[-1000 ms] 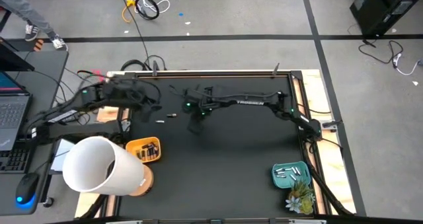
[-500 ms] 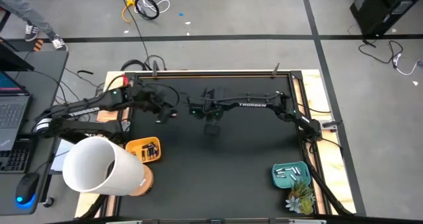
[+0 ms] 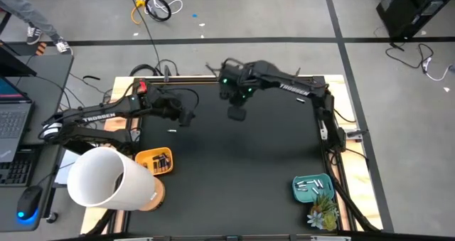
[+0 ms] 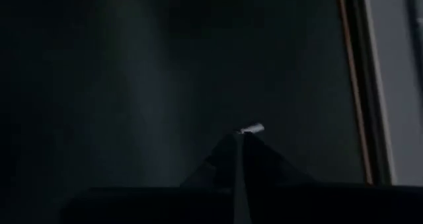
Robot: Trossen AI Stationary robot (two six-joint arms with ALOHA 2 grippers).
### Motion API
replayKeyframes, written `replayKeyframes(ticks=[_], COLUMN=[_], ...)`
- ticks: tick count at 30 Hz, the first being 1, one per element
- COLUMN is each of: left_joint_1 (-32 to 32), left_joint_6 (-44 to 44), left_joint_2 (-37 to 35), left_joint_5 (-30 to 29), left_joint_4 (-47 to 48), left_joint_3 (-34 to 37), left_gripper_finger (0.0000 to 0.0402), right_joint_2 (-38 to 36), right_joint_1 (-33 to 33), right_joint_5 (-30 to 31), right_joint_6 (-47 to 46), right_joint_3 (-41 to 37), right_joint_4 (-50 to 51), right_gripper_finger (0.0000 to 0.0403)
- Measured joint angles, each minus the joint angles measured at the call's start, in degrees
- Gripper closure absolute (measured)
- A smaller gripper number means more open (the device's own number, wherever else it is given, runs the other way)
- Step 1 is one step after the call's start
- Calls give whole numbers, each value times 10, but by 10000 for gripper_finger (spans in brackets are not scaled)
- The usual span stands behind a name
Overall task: Sort batteries
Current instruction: Put the black battery into the yellow bin
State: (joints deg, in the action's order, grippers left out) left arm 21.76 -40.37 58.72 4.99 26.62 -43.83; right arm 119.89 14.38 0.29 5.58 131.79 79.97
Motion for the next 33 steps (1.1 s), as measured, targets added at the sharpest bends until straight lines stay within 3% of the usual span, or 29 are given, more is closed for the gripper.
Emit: replayKeyframes(ticks=[6,15,24,29,33], left_joint_1=[0,-9,-9,-8,-8], left_joint_6=[-9,3,28,47,71], left_joint_2=[0,2,2,18,21], left_joint_5=[-9,-56,-59,-59,-59], left_joint_4=[34,43,68,114,122], left_joint_3=[0,-45,-91,-90,-90], left_gripper_finger=[230,244,250,250,250], right_joint_2=[-12,-20,-148,-233,-302], right_joint_1=[23,24,6,2,2], right_joint_5=[-26,16,19,57,70], right_joint_6=[-36,-31,-39,-47,-60], right_joint_3=[0,-32,-91,-176,-312], right_joint_4=[-52,-19,-110,-159,-214], right_gripper_finger=[395,380,386,386,385])
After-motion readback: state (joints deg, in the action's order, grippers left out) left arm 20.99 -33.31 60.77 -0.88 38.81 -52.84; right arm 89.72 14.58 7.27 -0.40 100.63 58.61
